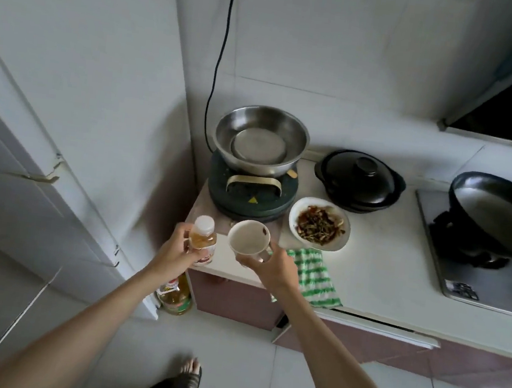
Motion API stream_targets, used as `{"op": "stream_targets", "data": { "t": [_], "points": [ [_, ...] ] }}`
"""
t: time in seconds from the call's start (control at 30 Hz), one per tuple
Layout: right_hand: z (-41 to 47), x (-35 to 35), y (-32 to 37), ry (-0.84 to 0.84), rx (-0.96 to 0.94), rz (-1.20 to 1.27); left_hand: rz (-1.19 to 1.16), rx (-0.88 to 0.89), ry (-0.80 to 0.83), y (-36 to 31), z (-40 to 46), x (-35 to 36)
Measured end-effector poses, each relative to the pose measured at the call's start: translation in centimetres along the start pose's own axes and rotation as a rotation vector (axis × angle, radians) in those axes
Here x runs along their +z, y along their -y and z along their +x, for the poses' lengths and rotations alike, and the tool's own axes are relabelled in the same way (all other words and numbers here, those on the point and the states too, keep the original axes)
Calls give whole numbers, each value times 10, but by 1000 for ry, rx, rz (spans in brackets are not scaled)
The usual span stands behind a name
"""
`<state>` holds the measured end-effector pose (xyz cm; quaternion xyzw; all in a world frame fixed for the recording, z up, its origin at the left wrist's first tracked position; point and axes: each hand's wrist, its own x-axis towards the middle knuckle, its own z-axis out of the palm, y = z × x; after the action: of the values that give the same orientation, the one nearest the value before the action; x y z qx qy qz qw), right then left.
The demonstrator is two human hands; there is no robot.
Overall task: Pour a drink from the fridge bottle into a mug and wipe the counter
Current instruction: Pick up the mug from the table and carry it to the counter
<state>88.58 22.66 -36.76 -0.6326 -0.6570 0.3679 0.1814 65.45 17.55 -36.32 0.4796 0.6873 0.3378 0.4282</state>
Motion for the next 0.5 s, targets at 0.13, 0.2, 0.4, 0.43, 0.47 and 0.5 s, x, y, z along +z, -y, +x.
{"op": "stream_targets", "data": {
  "t": [0.13, 0.2, 0.4, 0.43, 0.47, 0.5],
  "points": [
    [21, 22, 6, 9, 66, -10, 33, -3, 103, 17, 45, 4],
    [31, 35, 8, 25, 98, -20, 26, 2, 138, 26, 62, 1],
    [45, 64, 4, 41, 188, -1, 5, -16, 174, 52, 90, -4],
    [47, 65, 2, 48, 192, 1, 7, -12, 175, 53, 90, -3],
    [49, 67, 0, 59, 198, 5, 14, -8, 172, 55, 92, -2],
    [52, 69, -2, 72, 202, 15, 0, -3, 158, 58, 95, 0]
  ]
}}
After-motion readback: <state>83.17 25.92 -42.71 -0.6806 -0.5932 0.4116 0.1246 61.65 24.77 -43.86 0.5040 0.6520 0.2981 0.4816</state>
